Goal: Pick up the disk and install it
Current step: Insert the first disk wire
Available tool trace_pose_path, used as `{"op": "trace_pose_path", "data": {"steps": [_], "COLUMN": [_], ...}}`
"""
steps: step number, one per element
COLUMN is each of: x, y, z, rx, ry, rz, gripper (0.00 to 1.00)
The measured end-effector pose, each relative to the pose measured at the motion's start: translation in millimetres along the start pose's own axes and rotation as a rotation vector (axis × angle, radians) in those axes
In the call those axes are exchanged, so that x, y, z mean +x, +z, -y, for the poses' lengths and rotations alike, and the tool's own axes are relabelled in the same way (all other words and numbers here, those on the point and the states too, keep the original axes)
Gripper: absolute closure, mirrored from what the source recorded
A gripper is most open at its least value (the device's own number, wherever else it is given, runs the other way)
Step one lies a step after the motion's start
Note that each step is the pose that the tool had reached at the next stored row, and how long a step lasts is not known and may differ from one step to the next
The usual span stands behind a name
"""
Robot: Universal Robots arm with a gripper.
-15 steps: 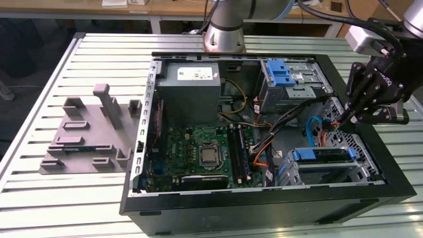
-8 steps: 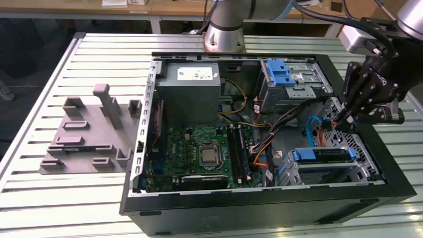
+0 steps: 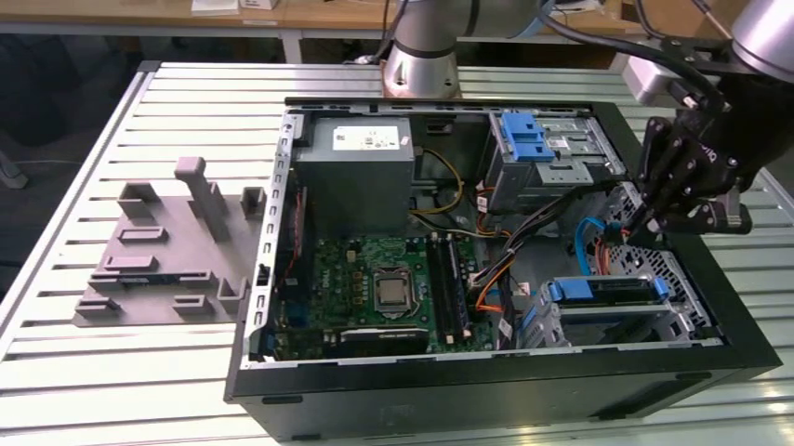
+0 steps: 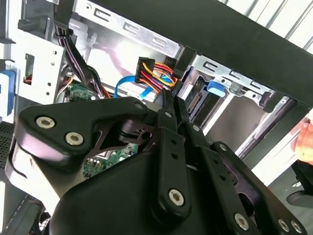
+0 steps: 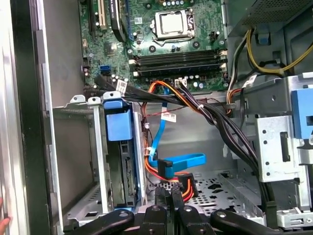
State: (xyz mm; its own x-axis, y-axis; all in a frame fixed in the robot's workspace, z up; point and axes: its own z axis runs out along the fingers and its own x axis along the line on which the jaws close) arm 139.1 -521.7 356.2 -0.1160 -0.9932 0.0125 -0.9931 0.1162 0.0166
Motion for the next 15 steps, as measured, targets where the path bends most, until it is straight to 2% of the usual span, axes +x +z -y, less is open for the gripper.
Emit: {"op": "trace_pose_path", "data": {"steps": [3, 11, 15], "x": [5.4, 20.5, 29.4], "y": [0.1, 0.7, 1.3], "z": [-1.8, -1.2, -0.4], "rx": [0.0040, 0.0046, 0.0054], "ry": [-0.002, -0.002, -0.002], "rz": [0.0005, 0.0015, 0.0069], "gripper": [0.84, 0.84, 0.84]}}
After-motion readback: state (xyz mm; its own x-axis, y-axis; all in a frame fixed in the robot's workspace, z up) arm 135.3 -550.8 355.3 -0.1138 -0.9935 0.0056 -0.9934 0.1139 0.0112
